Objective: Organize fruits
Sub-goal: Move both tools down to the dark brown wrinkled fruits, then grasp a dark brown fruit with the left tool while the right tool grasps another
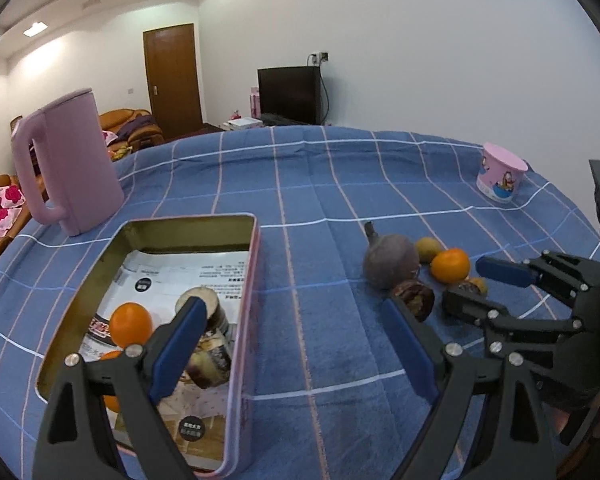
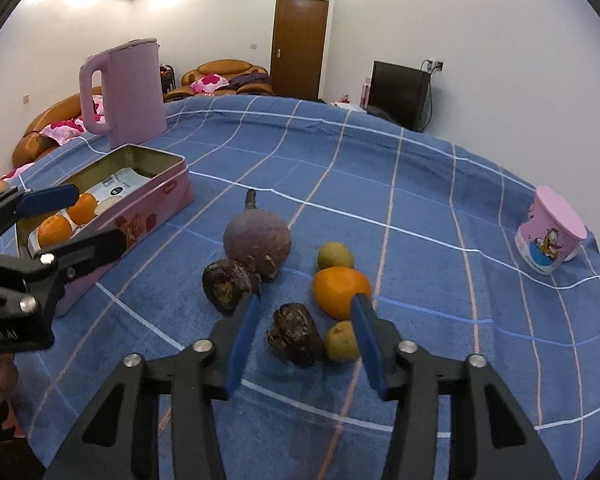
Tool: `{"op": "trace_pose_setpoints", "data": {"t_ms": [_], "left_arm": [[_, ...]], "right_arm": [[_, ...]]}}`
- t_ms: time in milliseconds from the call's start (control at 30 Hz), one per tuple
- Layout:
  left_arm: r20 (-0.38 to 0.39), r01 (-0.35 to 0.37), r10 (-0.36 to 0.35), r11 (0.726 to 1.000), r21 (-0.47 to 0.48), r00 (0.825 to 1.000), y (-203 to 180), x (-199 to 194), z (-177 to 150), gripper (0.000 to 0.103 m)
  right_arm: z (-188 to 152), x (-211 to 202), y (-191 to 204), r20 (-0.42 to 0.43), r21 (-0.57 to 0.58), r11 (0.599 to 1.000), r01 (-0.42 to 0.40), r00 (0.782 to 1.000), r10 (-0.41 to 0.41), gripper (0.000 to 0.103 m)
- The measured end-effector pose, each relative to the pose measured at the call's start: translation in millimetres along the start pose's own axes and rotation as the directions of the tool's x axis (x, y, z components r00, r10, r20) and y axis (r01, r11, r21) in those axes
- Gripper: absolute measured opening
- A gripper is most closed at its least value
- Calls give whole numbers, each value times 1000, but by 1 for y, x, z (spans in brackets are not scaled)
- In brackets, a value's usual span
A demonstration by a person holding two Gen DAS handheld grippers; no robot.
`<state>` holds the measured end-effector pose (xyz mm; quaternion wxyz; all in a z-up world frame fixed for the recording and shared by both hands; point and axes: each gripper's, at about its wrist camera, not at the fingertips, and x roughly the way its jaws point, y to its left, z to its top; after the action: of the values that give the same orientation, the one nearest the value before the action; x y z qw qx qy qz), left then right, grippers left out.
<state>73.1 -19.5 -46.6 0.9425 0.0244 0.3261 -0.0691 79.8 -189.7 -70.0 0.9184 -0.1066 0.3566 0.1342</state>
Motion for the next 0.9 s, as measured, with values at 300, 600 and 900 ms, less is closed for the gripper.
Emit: {"op": "trace_pose_setpoints", "data": {"t_ms": [300,600,900], "left_arm": [[-16,5,-5,1000,3,1000,-5,6,1,92],[-19,11,-10,1000,27,1000,-20,8,4,92],[-61,68,-65,996,49,996,-45,27,12,90]], "right_arm": [[-3,14,9,-60,-45,999,-11,998,8,32],[-4,-4,-5,23,29,999,-29,999,28,28],[-4,-12,-33,87,157,987,34,995,-48,28]]}}
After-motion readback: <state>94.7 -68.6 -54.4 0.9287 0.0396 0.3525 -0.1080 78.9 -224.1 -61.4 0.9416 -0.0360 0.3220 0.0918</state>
